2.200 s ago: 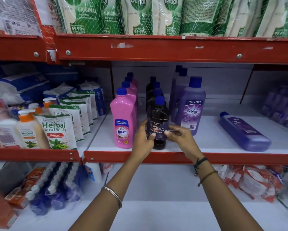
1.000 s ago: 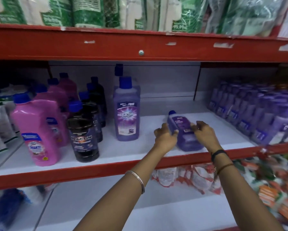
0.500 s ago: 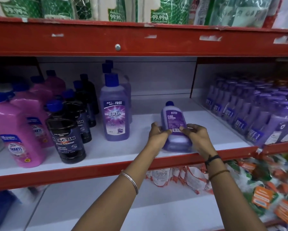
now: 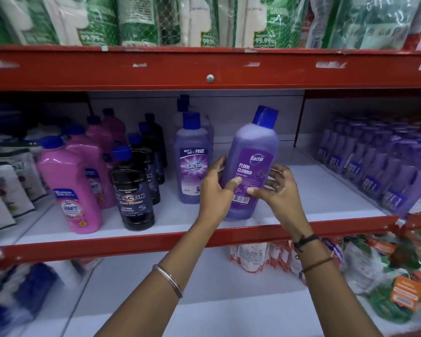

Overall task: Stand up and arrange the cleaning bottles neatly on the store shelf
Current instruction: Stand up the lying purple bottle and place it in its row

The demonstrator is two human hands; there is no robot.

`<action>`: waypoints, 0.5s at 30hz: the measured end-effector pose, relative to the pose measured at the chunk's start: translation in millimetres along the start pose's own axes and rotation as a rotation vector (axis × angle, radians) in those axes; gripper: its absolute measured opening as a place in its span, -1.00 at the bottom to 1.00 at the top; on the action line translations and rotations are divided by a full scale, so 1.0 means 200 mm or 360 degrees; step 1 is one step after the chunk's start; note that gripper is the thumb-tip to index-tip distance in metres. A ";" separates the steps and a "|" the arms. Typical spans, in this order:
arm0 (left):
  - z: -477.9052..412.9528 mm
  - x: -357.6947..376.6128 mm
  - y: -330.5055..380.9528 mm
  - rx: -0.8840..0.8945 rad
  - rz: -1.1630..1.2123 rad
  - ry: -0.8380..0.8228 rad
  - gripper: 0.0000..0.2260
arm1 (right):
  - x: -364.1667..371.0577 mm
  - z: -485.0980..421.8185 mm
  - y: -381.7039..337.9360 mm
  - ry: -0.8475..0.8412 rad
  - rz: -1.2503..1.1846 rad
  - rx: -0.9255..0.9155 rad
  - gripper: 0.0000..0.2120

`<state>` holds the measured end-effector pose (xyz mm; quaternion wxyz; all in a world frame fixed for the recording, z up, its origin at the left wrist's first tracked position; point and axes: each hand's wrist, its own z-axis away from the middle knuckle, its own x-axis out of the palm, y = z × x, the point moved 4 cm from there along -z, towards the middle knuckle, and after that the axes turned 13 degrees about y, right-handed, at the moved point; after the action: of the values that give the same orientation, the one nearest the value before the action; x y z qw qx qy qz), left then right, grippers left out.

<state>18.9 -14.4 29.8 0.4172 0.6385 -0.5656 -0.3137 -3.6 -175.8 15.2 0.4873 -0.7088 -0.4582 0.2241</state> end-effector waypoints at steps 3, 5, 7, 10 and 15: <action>0.01 -0.16 -0.01 0.0014 -0.0025 0.0075 -0.52 | 0.15 0.07 -0.02 -0.0090 -0.0009 -0.0029 -0.38; 0.01 -0.26 -0.03 -0.0016 -0.0030 0.0125 -0.52 | 0.25 0.11 -0.03 -0.0152 -0.0005 -0.0056 -0.37; -0.01 -0.35 -0.05 -0.0030 -0.0025 0.0171 -0.51 | 0.34 0.15 -0.03 -0.0195 -0.0002 -0.0079 -0.36; -0.02 -0.46 -0.07 0.0003 -0.0092 0.0207 -0.50 | 0.44 0.20 -0.01 -0.0207 -0.0004 -0.0090 -0.33; -0.02 -0.54 -0.12 -0.0032 -0.0082 0.0209 -0.51 | 0.53 0.27 0.04 -0.0165 0.0019 -0.0111 -0.39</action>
<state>16.5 93.1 1.9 0.4516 0.6678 -0.5173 -0.2872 9.2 -58.5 -1.7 0.4366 -0.7155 -0.4861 0.2473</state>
